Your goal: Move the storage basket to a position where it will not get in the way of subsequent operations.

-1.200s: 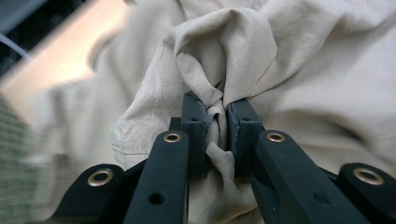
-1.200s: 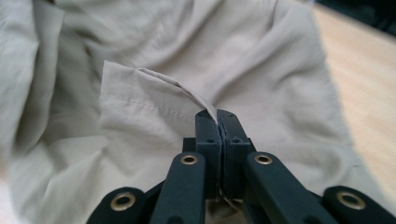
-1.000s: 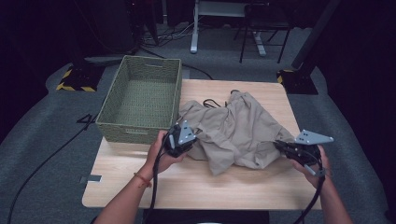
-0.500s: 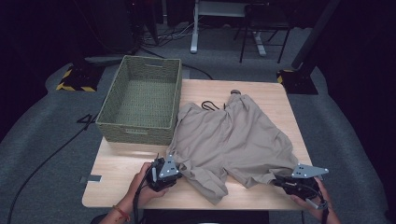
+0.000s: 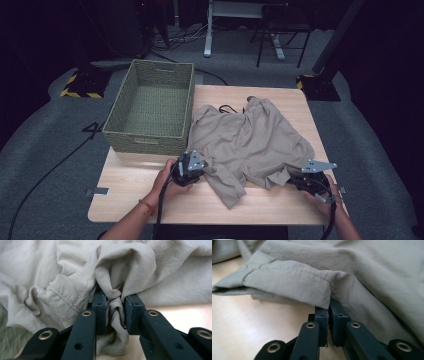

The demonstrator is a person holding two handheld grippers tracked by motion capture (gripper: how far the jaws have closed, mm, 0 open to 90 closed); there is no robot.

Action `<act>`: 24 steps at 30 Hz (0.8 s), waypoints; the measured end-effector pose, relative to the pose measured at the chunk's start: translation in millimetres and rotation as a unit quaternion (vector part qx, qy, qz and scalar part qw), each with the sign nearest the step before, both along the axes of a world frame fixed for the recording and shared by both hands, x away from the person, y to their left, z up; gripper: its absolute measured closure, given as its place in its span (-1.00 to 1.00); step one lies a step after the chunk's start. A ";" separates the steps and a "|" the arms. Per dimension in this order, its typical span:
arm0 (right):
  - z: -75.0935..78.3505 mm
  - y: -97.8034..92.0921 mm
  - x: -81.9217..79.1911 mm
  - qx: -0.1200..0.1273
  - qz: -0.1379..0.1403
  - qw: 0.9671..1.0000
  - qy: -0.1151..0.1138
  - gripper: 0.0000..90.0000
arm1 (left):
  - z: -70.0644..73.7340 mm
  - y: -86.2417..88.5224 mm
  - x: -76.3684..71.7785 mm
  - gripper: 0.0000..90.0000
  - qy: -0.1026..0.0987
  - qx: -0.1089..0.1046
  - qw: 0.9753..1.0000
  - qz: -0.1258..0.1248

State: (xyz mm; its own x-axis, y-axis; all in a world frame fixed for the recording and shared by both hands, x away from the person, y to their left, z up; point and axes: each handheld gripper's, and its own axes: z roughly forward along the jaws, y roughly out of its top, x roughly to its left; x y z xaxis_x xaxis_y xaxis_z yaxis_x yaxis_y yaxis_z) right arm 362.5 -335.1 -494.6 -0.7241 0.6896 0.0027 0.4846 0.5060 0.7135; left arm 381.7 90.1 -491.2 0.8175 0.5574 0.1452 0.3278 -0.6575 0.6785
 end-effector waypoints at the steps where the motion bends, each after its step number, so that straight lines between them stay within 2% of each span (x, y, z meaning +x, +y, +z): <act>1: 0.1 -1.5 5.3 -0.001 -0.006 1.000 -0.002 0.95 | 0.0 -4.5 7.3 0.63 0.000 -0.002 1.000 0.003; 3: 1.2 -5.8 11.0 0.014 -0.013 1.000 0.001 0.97 | 1.6 -12.0 18.9 0.63 -0.006 0.000 1.000 0.010; 5: 3.6 -7.9 8.4 0.015 -0.012 1.000 -0.001 0.97 | 4.3 -15.1 25.6 0.63 -0.012 -0.006 1.000 0.013; 7: 7.5 -9.7 -0.2 0.013 -0.004 1.000 -0.005 0.97 | 6.6 -13.0 27.0 0.64 -0.006 -0.022 1.000 0.016; 9: 11.6 -12.4 -12.4 0.016 0.003 1.000 -0.007 0.97 | 7.8 -8.4 23.6 0.65 -0.008 -0.019 1.000 0.016; 13: 20.2 -20.7 -43.5 0.025 0.012 1.000 -0.011 0.92 | 8.3 7.3 13.4 0.60 0.002 -0.013 1.000 0.019; 16: 23.6 -24.6 -69.0 0.042 0.019 0.999 -0.014 0.84 | 11.7 19.8 1.5 0.42 0.010 -0.017 1.000 0.016; 19: 28.5 -24.5 -90.0 0.047 0.022 0.998 -0.033 0.75 | 20.5 29.3 -15.5 0.23 0.019 -0.024 0.999 -0.014; 21: 35.4 -23.9 -99.4 0.055 0.022 0.997 -0.052 0.63 | 28.2 35.5 -28.0 0.14 0.018 -0.043 0.998 -0.032; 24: 47.0 -20.7 -102.8 0.061 0.013 0.995 -0.072 0.44 | 38.7 39.0 -42.6 -0.06 0.004 -0.056 0.998 -0.034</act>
